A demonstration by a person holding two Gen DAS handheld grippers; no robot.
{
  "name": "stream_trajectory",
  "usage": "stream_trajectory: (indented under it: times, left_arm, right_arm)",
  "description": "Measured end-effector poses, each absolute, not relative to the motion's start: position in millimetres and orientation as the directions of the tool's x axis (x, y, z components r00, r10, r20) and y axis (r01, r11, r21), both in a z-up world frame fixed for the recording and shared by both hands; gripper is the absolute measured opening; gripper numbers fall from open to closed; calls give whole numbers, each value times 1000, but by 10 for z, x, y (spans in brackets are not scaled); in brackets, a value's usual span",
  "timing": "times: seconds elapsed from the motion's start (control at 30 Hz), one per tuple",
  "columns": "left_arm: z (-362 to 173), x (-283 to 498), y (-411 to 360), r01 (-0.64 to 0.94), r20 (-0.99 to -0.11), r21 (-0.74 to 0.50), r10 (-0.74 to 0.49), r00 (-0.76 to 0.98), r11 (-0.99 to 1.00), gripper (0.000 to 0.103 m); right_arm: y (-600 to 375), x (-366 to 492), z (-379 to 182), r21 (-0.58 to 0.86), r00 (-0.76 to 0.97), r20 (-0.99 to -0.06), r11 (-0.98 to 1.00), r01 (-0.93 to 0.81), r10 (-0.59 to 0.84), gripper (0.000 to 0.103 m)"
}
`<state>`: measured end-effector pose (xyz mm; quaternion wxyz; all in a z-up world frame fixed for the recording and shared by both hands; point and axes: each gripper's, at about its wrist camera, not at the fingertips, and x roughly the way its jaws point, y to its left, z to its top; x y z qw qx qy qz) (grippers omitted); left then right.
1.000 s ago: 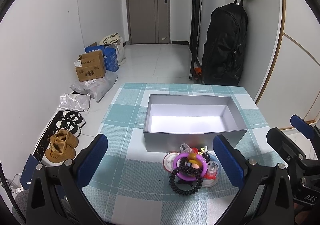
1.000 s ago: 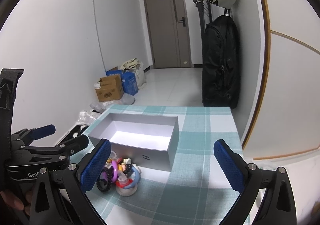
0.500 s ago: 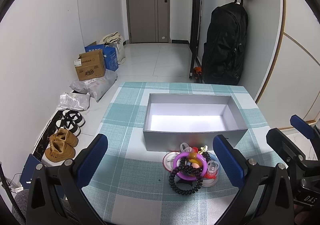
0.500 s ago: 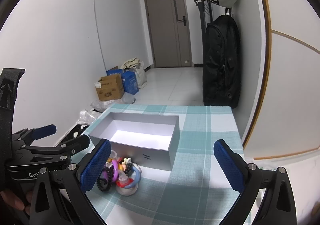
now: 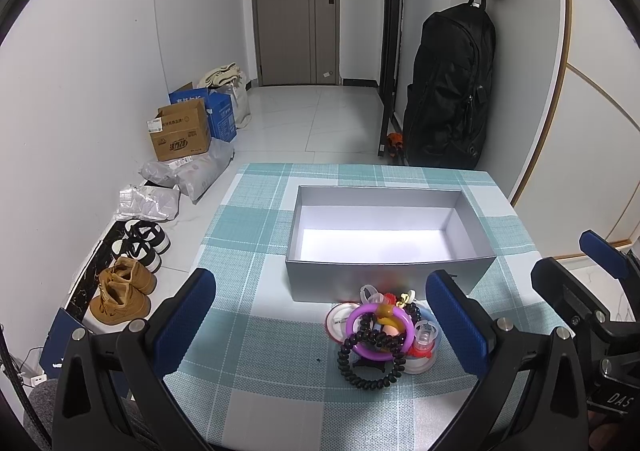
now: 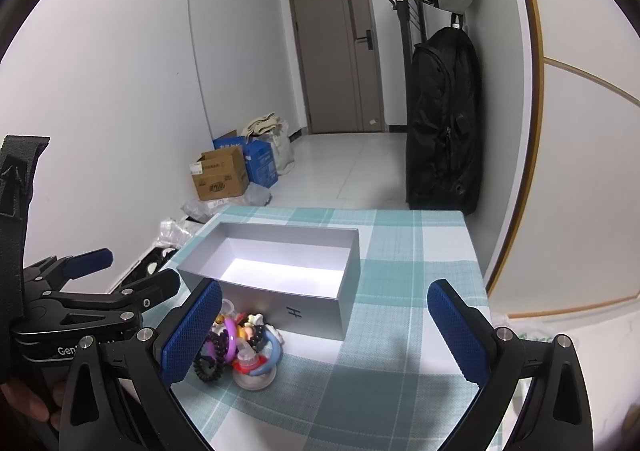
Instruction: Organize jewelry
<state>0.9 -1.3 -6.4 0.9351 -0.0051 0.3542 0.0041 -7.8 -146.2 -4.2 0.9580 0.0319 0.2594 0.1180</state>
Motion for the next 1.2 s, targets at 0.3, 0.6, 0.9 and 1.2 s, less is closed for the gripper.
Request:
stream_trajectory:
  times: [0.3, 0.6, 0.9, 1.2]
  left_arm:
    - [-89, 17, -1, -12, -672, -17, -2, 741, 1000, 102]
    - [-106, 59, 2, -3, -684, -32, -20, 729, 999, 102]
    - [-188, 180, 156, 17, -721, -126, -103, 685, 992, 102]
    - [-290, 349, 481, -26, -748, -224, -155, 646, 974, 102]
  right_arm:
    - [-1440, -92, -74, 119, 833, -496, 970, -212, 243, 103]
    - [-1430, -51, -67, 113, 825, -511, 970, -214, 242, 103]
    - [-1427, 14, -97, 125, 795, -549, 965, -229, 259, 103]
    - [-1315, 164, -277, 170, 695, -633, 936, -307, 343, 103]
